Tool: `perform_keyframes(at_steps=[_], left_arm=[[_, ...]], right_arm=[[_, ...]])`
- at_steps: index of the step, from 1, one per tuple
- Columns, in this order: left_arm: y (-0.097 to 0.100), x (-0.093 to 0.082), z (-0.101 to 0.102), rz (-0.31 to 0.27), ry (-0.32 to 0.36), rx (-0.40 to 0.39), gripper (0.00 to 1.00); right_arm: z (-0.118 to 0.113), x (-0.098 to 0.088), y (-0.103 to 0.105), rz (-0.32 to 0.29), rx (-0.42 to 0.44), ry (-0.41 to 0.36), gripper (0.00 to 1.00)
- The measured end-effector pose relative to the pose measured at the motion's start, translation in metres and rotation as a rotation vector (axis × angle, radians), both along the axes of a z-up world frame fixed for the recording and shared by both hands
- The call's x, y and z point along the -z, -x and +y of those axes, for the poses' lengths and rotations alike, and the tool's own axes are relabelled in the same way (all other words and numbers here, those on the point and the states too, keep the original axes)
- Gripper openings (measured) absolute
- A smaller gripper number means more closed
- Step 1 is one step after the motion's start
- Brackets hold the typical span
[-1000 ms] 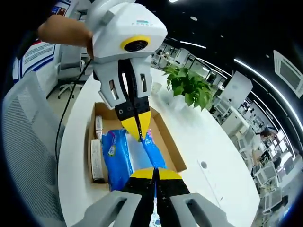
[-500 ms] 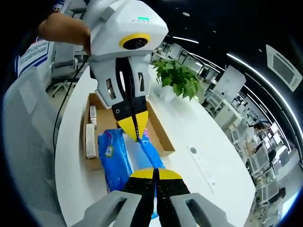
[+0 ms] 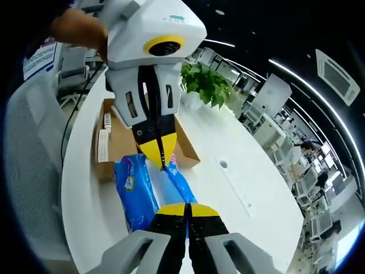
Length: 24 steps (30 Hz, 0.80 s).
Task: Operate the shoe box by opening the lid, removing the specified soft item, and placing it in the target area until the item is outside and the box remains undamaged.
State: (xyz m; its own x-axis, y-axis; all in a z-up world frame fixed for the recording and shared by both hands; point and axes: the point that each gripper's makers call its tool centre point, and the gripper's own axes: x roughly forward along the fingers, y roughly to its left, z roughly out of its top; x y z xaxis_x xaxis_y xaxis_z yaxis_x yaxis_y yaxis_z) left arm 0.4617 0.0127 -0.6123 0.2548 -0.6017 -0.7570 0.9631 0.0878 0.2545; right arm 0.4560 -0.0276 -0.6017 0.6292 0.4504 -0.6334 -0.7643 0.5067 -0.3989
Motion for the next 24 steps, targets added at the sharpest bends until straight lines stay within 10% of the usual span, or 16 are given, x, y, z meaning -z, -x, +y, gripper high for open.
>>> perform_keyframes(at_steps=[24], left_arm=[[-0.003, 0.024, -0.086, 0.028, 0.010, 0.053, 0.00]], right_arm=[[-0.085, 0.023, -0.008, 0.010, 0.109, 0.035, 0.00]])
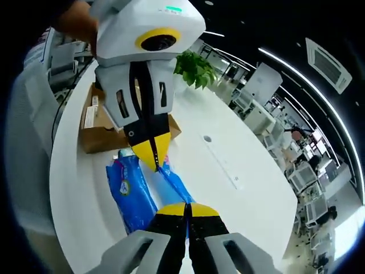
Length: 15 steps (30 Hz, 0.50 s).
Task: Operate the shoe box by opening the lid, removing the specified soft item, and placing it in the target area until the item is outside and the box remains undamaged.
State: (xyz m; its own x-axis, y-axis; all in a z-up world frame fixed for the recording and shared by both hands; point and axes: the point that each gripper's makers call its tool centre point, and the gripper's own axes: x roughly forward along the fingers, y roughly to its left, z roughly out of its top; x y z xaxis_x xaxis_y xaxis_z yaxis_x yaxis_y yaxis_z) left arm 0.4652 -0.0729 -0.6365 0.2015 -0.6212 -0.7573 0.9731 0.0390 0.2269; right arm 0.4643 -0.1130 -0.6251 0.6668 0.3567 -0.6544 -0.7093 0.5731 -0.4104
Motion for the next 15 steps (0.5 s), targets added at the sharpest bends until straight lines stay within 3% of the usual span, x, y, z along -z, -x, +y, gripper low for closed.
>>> perform_keyframes(at_steps=[15], left_arm=[[-0.005, 0.031, -0.041, 0.035, 0.013, 0.017, 0.00]], right_arm=[[-0.043, 0.031, -0.005, 0.047, 0.009, 0.071, 0.00]])
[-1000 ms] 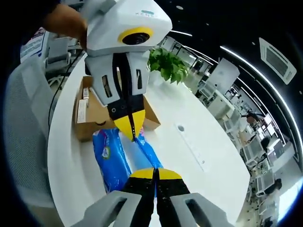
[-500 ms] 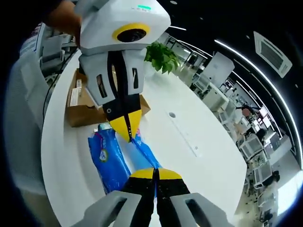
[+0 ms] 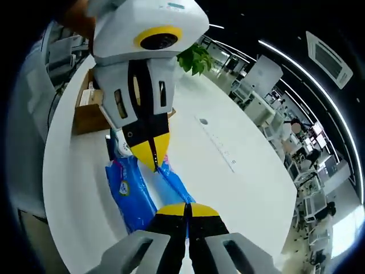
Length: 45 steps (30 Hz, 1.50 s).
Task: Operate the shoe box by opening the lid, removing the specified soft item, and placing it in the target area until the item is outside and the box remains undamaged.
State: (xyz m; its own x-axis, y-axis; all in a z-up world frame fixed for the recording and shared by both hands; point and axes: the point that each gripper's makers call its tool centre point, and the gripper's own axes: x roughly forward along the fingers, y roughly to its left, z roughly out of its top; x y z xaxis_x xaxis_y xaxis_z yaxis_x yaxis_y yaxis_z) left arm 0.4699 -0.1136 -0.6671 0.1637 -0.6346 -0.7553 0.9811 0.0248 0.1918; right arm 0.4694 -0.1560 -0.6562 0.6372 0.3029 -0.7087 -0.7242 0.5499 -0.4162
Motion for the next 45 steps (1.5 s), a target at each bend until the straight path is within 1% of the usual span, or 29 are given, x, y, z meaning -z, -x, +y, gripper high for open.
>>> perform_keyframes(at_steps=[5, 12, 15, 16, 19, 22, 25, 27, 29, 31, 32, 36, 38, 41, 45], left_arm=[[-0.002, 0.013, -0.014, 0.010, 0.000, 0.005, 0.00], [-0.006, 0.031, -0.022, 0.022, -0.006, 0.005, 0.00], [-0.008, 0.041, -0.024, 0.040, -0.013, -0.009, 0.00], [-0.009, 0.046, -0.024, 0.047, -0.017, -0.025, 0.00], [-0.012, 0.055, -0.025, 0.053, -0.022, -0.040, 0.00], [-0.011, 0.064, -0.025, 0.078, -0.032, -0.050, 0.00], [-0.011, 0.070, -0.025, 0.092, -0.033, -0.058, 0.00], [-0.012, 0.072, -0.024, 0.084, -0.031, -0.056, 0.00], [-0.011, 0.072, -0.024, 0.090, -0.027, -0.053, 0.00], [-0.010, 0.072, -0.025, 0.109, -0.018, -0.062, 0.00], [-0.012, 0.072, -0.025, 0.103, -0.013, -0.067, 0.00], [-0.009, 0.071, -0.025, 0.107, -0.014, -0.055, 0.00], [-0.007, 0.071, -0.025, 0.112, -0.020, -0.050, 0.01], [-0.006, 0.067, -0.021, 0.118, -0.024, -0.050, 0.02], [-0.004, 0.057, -0.018, 0.116, -0.017, -0.033, 0.07]], right_arm=[[-0.011, 0.011, -0.003, 0.013, 0.003, 0.015, 0.00], [-0.021, 0.034, -0.005, 0.041, 0.001, 0.018, 0.00], [-0.023, 0.044, -0.008, 0.058, -0.001, 0.021, 0.00], [-0.023, 0.048, -0.009, 0.065, -0.007, 0.026, 0.00], [-0.023, 0.058, -0.010, 0.082, -0.028, 0.063, 0.00], [-0.024, 0.068, -0.011, 0.099, -0.049, 0.085, 0.00], [-0.024, 0.072, -0.012, 0.108, -0.048, 0.086, 0.00], [-0.024, 0.073, -0.011, 0.110, -0.049, 0.089, 0.00], [-0.024, 0.076, -0.010, 0.114, -0.045, 0.086, 0.00], [-0.025, 0.077, -0.010, 0.121, -0.038, 0.085, 0.00], [-0.025, 0.076, -0.010, 0.116, -0.039, 0.087, 0.00], [-0.026, 0.076, -0.010, 0.117, -0.030, 0.087, 0.00], [-0.027, 0.077, -0.008, 0.130, -0.017, 0.083, 0.00], [-0.027, 0.076, -0.006, 0.136, -0.005, 0.079, 0.00], [-0.022, 0.066, -0.003, 0.136, 0.011, 0.045, 0.05]])
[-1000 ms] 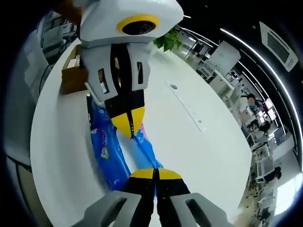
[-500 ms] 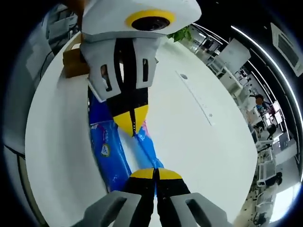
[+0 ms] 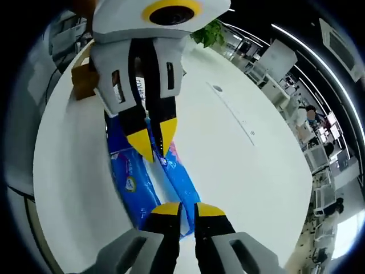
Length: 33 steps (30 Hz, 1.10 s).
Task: Operate the shoe box by opening the lid, removing the specified soft item, and placing it in the target area until the item is outside and the box remains undamaged.
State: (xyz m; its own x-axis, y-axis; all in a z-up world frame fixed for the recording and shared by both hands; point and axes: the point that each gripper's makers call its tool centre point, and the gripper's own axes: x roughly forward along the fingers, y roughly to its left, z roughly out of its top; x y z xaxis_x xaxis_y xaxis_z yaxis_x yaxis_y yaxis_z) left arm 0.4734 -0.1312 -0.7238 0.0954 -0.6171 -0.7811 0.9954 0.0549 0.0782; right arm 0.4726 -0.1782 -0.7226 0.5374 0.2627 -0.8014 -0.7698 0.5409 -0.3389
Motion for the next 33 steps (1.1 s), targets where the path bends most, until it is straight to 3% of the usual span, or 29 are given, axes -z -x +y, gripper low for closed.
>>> perform_keyframes(at_steps=[5, 17, 25, 33], left_arm=[[0.005, -0.020, 0.008, 0.011, 0.020, 0.009, 0.13], [0.014, -0.064, 0.046, 0.024, 0.076, -0.011, 0.31], [0.010, -0.095, 0.089, 0.004, 0.135, -0.080, 0.44], [0.014, -0.124, 0.143, 0.006, 0.210, -0.177, 0.54]], right_arm=[[0.009, -0.013, 0.006, 0.012, 0.013, -0.046, 0.18], [0.047, -0.055, 0.023, 0.029, -0.003, -0.159, 0.32], [0.092, -0.082, 0.037, 0.063, -0.084, -0.220, 0.41], [0.148, -0.087, 0.050, 0.114, -0.199, -0.257, 0.47]])
